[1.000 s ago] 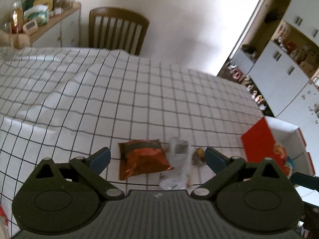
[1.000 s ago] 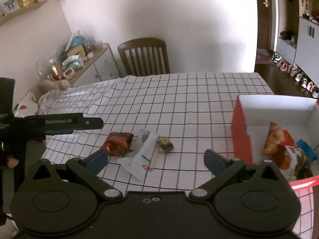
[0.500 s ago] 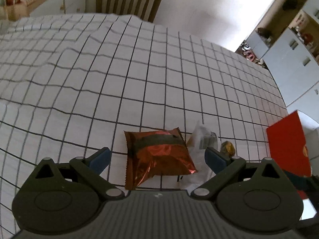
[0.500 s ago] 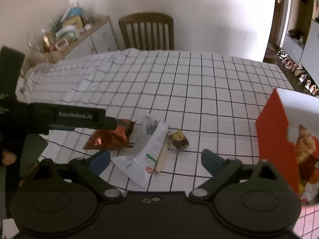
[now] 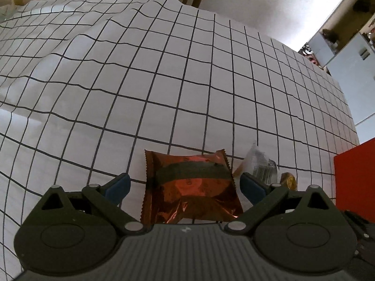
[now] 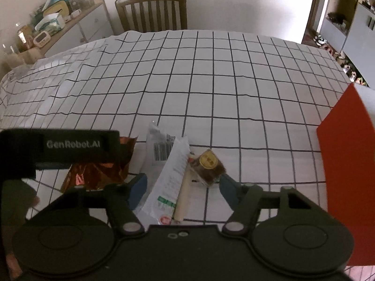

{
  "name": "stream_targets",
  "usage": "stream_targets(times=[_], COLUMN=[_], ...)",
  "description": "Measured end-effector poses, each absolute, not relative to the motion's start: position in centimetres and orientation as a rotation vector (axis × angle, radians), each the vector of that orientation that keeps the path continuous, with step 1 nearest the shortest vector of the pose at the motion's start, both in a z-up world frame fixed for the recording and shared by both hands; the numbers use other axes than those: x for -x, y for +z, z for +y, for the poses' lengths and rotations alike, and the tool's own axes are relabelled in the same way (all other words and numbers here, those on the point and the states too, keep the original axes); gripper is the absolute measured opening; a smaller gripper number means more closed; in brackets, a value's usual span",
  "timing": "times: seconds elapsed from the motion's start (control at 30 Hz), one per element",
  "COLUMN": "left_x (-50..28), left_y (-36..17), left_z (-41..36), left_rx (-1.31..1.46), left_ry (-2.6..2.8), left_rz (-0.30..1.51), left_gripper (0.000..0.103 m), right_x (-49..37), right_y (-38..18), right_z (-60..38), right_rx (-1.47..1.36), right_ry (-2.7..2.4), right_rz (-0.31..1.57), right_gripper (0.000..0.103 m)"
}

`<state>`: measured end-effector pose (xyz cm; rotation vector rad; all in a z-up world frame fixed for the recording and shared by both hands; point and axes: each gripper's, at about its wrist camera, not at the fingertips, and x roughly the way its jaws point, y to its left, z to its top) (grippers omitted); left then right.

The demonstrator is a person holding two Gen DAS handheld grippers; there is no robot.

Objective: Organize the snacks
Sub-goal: 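Grasp the orange foil bag with the left tool while the right tool grasps the white barcode packet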

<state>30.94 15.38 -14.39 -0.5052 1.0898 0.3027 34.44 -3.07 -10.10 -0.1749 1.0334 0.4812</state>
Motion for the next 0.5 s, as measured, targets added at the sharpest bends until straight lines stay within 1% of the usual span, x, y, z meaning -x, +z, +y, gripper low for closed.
stream_targets(times=[0.03, 0.1, 0.13, 0.2, 0.27, 0.3, 0.33, 0.47, 0.5], left_x=[-31.0, -31.1, -31.1, -31.1, -30.9, -30.8, -30.6, -30.0, -29.8], left_y=[-14.5, -14.6, -14.7, -14.8, -14.6, -14.5, -14.4, -14.3, -14.3], left_z=[15.4, 15.3, 15.2, 15.1, 14.8, 14.8, 14.9, 14.8, 14.8], left_rx=[0.504, 0.502, 0.504, 0.511, 0.51, 0.507, 0.505, 0.505, 0.51], left_ry=[0.307, 0.308, 0.305, 0.301, 0.299, 0.298, 0.293, 0.284, 0.282], left_rz=[1.09, 1.091, 1.093, 1.096, 1.082, 1.076, 1.069, 1.051, 1.046], left_gripper=[0.1, 0.093, 0.089, 0.086, 0.081, 0.08, 0.075, 0.07, 0.07], right_x=[-34.6, -34.7, -34.7, -34.6, -34.7, -34.6, -34.6, -34.4, -34.2], right_y=[-10.3, -10.5, -10.7, -10.8, -10.8, -10.8, -10.8, -10.9, -10.9], right_z=[-2.9, -2.6, -2.4, -2.1, -1.9, -1.7, -1.6, -0.7, -0.5], right_rx=[0.172, 0.178, 0.182, 0.189, 0.187, 0.19, 0.197, 0.241, 0.251], right_ry=[0.479, 0.477, 0.479, 0.478, 0.482, 0.481, 0.48, 0.484, 0.489], right_rz=[1.037, 1.042, 1.044, 1.034, 1.027, 1.023, 1.02, 1.011, 1.005], right_gripper=[0.059, 0.055, 0.055, 0.053, 0.048, 0.044, 0.039, 0.029, 0.024])
